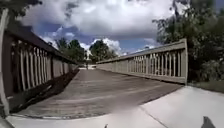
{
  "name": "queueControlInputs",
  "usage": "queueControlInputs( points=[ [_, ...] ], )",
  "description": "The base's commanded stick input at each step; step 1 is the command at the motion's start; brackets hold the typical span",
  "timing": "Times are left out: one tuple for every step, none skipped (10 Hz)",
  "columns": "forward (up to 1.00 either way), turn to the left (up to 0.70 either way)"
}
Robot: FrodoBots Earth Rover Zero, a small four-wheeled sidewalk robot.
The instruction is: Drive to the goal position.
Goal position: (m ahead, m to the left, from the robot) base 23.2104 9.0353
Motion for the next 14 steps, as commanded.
queueControlInputs(
  points=[
    [0.7, 0.35],
    [0.7, 0.35],
    [0.7, 0.31],
    [0.7, 0.0],
    [0.7, 0.0],
    [0.7, 0.0],
    [0.7, 0.0],
    [0.7, 0.0],
    [0.7, 0.0],
    [0.7, 0.0],
    [0.7, 0.0],
    [0.7, 0.0],
    [0.7, 0.0],
    [0.7, 0.0]
  ],
)
